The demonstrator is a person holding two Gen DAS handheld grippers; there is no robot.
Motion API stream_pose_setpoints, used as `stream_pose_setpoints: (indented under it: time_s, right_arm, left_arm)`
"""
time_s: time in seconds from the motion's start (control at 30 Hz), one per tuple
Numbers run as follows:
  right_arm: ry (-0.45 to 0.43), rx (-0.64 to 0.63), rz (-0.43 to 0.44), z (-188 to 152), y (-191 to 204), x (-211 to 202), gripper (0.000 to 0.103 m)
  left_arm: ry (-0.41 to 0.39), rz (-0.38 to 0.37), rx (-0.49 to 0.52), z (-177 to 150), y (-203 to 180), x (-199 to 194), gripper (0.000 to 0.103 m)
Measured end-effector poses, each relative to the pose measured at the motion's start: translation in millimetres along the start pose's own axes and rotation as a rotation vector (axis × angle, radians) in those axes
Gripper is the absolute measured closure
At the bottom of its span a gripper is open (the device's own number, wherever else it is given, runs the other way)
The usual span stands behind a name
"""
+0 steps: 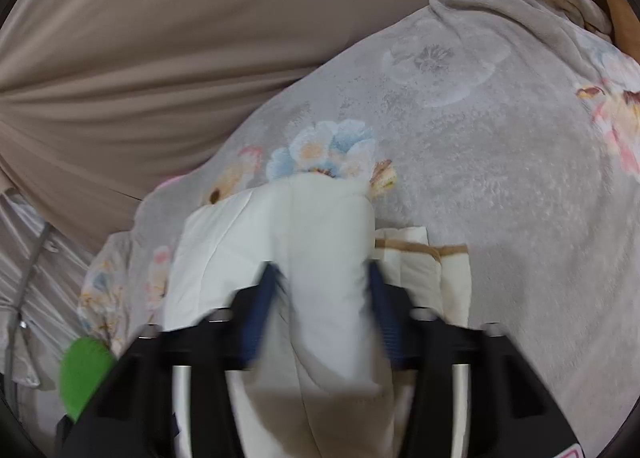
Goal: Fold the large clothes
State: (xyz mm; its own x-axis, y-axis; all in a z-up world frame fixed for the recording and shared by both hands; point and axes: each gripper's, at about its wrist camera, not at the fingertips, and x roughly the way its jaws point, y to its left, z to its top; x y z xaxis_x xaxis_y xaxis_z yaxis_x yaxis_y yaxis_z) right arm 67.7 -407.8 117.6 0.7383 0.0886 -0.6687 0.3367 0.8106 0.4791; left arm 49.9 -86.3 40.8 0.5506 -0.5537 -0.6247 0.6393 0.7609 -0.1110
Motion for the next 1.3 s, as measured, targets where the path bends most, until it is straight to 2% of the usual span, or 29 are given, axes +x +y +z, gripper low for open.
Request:
stream_pose_setpoints:
  time_s: [0.03, 0.13, 0.27, 0.57, 0.67, 0.73, 0.8, 0.97, 1.07, 1.13, 1.23, 1.3]
  right_arm:
    - [-0.026, -0.023, -0.022, -3.4, 1.0, 2.0, 0.087]
    - [-0.070, -0.083, -0.098, -17.3, -0.8, 10.1, 0.090]
    - [-0.034, -0.093, -0.153, -24.6, -12.9, 34.9, 0.088]
    - [0.028, -0.096, -0.152, -22.9, -19.8, 54.4, 0.085]
    - [0.005, -0.069, -0.128, -21.5, -18.7, 39.8, 0.080]
    - [-0.033, -0.048, -0.089, -26.7, -16.1, 9.8, 0.075]
    - [-0.063, -0.077, -0.041, -40.3, -9.9, -26.8, 0.073]
    - [-0.068, -0.124, -0.037, -94.8, -19.7, -85.4, 0.071]
    - [-0.032, -0.119, -0.030, -126.5, -29.3, -91.2, 0.073]
    - [-0.019, -0.122, -0.047, -140.2, -32.7, -86.6, 0.087]
    - [0.006, -0.134, -0.106, -153.8, -37.6, -68.9, 0.087]
    - [0.011, -0.127, -0.109, -159.8, -43.5, -60.0, 0.087]
  left_arm:
    - [0.002, -0.003, -0.002, 0.9, 0.5, 0.7, 0.021]
    - [0.005, -0.021, 0.006, 3.1, -1.8, 1.0, 0.021]
    - [-0.011, -0.011, 0.065, 3.4, -15.6, 0.4, 0.021]
    - [0.004, 0.013, 0.075, 4.4, -19.1, 5.4, 0.021]
    - [0.021, 0.008, 0.042, 8.2, -13.4, -0.6, 0.021]
    - [0.020, -0.023, -0.004, 10.4, -3.7, -9.9, 0.021]
    - [0.016, -0.026, -0.047, 11.1, 8.6, -19.6, 0.021]
    - [0.007, 0.008, -0.104, 5.1, 36.5, -36.5, 0.021]
    - [0.039, 0.008, -0.116, -3.4, 39.4, -32.3, 0.021]
    - [0.067, 0.005, -0.117, -9.8, 37.7, -23.9, 0.021]
    - [0.099, -0.018, -0.136, -18.3, 36.8, -12.9, 0.020]
    - [0.111, -0.025, -0.153, -23.4, 37.5, -7.4, 0.018]
